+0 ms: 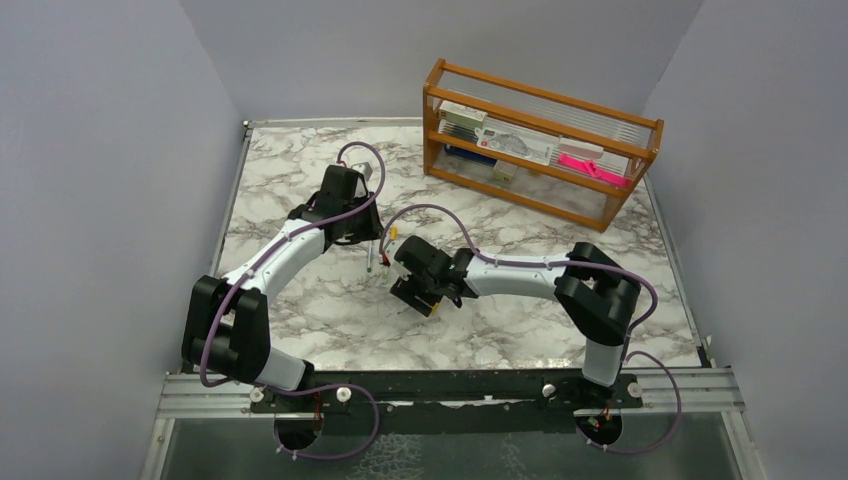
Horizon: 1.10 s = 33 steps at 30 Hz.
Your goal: Insert the pens into the pen caps
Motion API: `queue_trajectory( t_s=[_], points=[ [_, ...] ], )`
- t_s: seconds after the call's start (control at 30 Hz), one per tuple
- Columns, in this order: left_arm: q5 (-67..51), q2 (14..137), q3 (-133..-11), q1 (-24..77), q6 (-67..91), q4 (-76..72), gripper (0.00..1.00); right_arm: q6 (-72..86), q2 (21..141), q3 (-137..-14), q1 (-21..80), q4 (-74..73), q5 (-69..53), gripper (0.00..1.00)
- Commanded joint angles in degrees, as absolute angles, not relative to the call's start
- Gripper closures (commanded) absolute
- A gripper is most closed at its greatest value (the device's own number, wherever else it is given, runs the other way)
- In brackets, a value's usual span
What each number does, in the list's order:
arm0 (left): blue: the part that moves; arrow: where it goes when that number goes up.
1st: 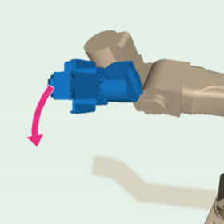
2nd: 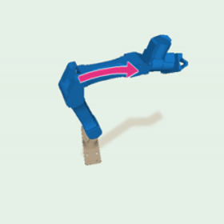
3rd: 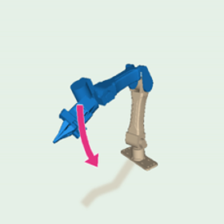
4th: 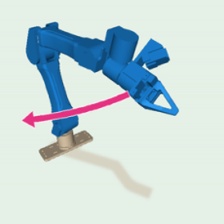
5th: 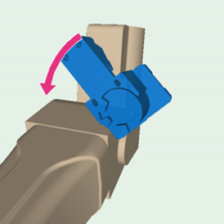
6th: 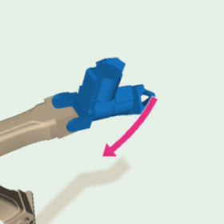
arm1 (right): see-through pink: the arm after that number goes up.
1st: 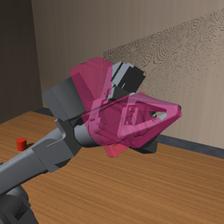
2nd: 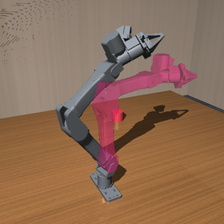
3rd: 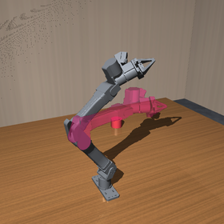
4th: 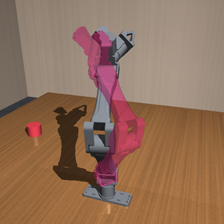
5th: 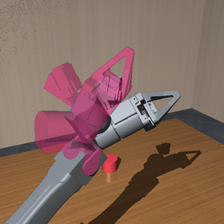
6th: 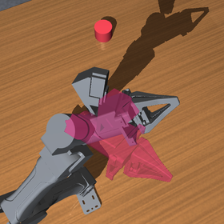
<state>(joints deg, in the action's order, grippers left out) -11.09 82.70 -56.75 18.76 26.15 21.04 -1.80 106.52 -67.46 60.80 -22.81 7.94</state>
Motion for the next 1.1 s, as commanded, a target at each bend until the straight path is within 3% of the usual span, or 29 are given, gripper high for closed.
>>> queue_trajectory(
  t_s=[0.0,0.27,0.7,1.07],
  points=[
    [-11.49,81.15,-56.2,18.37,25.62,20.07,0.78,-1.03,108.37,-66.09,61.31,-21.16,6.54,0.32],
    [-11.73,80.95,-56.09,18.28,25.75,20.11,0.78,-0.78,109.21,-65.88,61.29,-21.91,7.42,0.4],
    [-12.17,81.33,-56.44,18.28,25.93,20.02,0.78,-1.05,111.88,-65.0,61.43,-22.17,7.22,0.41],
    [-12.11,81.41,-56.06,18.11,25.84,19.6,0.78,0.66,111.17,-66.23,61.43,-24.63,10.05,0.71]
  ],
)
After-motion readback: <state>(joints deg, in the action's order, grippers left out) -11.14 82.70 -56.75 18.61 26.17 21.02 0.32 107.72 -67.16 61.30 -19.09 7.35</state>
